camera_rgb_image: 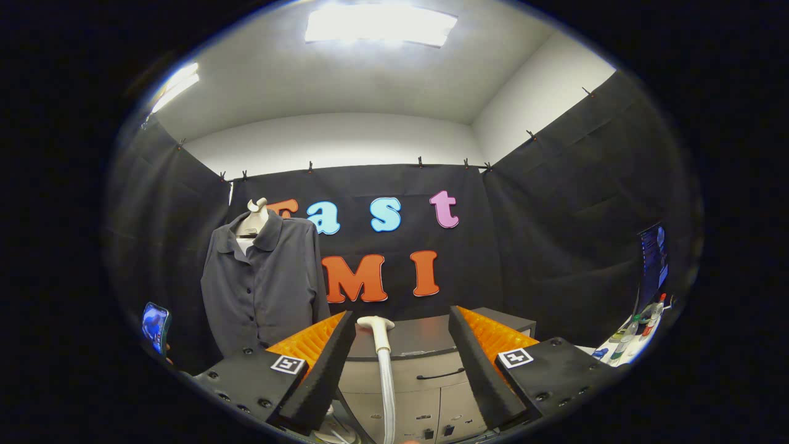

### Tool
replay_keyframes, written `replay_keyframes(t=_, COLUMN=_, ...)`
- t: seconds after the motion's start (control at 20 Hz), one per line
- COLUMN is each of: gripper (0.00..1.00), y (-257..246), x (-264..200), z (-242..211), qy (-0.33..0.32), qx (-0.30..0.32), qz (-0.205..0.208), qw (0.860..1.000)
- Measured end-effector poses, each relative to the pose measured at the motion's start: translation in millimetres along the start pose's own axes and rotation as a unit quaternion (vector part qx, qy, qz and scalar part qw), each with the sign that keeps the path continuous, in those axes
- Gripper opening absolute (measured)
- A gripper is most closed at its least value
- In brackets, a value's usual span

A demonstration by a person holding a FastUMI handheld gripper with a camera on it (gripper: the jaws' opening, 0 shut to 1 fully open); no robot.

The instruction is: Iron the clothes twice with a garment steamer, once on the left side and once on the right side.

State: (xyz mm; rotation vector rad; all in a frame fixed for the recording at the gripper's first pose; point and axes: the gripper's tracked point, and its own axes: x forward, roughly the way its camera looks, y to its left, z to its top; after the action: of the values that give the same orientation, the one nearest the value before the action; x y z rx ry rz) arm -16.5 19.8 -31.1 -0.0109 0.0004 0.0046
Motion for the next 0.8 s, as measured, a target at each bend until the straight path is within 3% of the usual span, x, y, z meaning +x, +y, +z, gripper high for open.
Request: replay_keyframes(t=0.8, gripper=0.98, y=-3.6, x=10.1, z=-5.7, qy=0.006, qx=-0.016, qz=-0.002, qw=1.0)
